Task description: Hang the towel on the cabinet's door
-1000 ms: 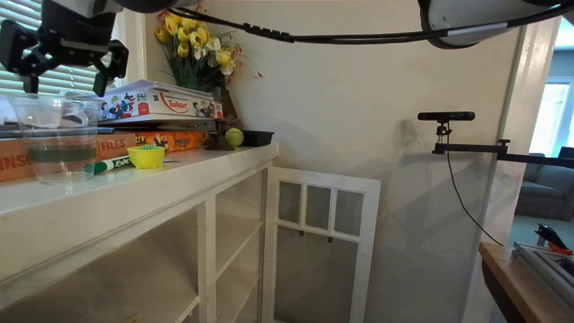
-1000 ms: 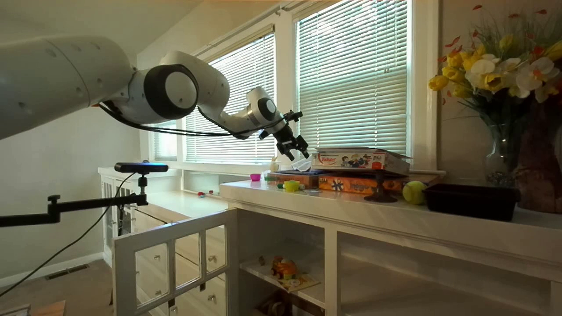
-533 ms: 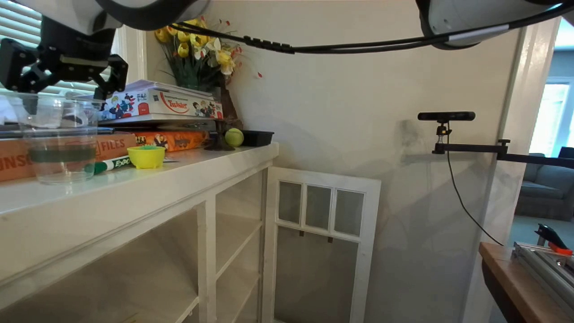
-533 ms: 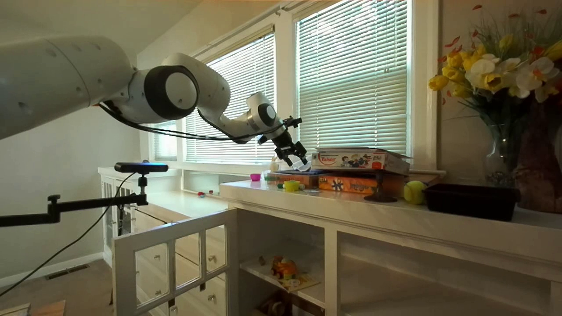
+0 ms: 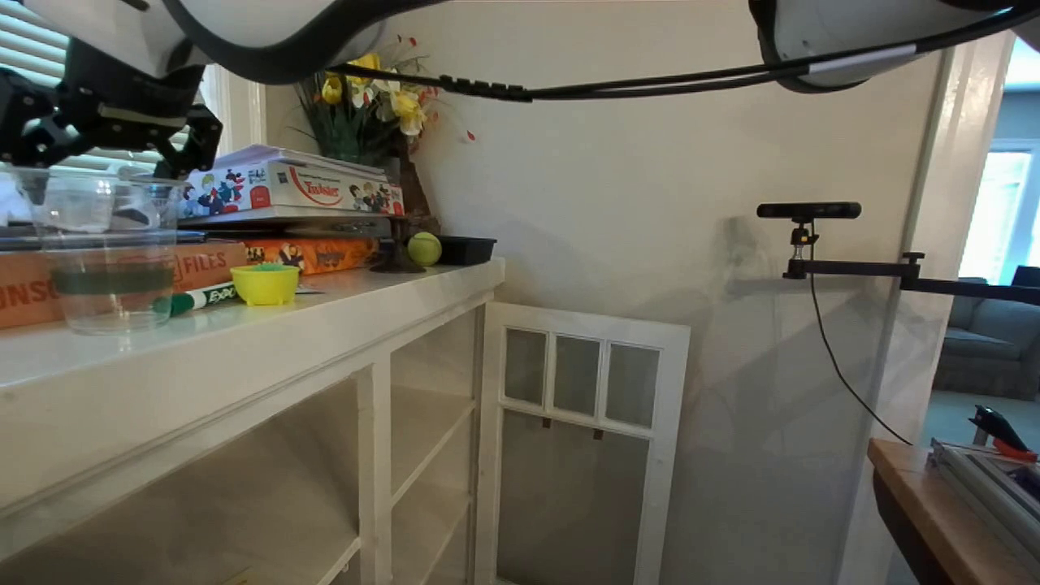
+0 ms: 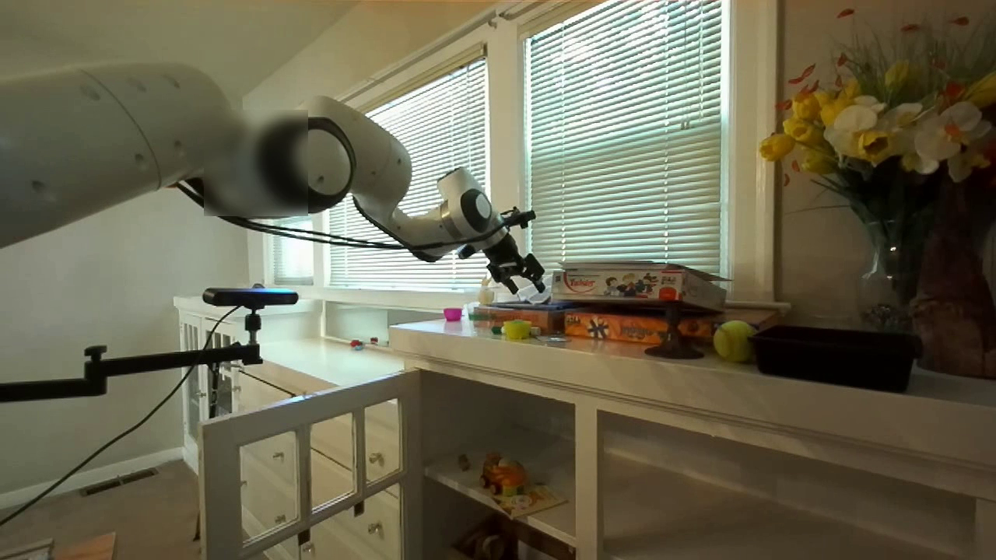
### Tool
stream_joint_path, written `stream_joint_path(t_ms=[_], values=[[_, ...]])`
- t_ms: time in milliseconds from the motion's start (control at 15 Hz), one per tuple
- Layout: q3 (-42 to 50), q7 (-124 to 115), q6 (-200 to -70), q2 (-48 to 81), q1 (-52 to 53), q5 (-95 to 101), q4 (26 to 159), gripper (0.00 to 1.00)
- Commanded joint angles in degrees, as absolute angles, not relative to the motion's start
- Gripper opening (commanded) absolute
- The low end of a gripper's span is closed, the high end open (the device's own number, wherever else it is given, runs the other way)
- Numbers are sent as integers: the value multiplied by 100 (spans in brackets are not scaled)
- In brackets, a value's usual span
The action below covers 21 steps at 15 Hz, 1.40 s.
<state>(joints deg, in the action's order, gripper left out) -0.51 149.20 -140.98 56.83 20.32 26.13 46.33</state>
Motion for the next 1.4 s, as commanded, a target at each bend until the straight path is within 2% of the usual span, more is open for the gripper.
stream_joint_path(t_ms=[0, 733, 800, 867, 933, 1333], values=[[-88, 14927, -14461, 5687, 1938, 2599, 4752, 100], [-346, 15103, -14661, 5865, 1745, 2542, 4769, 100], [-364, 15099, -14672, 5874, 1741, 2552, 4772, 75], [-386, 15107, -14685, 5872, 1735, 2556, 4788, 74], [-399, 15105, -14694, 5872, 1734, 2562, 4797, 68], [-489, 15148, -14835, 5862, 1712, 2574, 4817, 24]])
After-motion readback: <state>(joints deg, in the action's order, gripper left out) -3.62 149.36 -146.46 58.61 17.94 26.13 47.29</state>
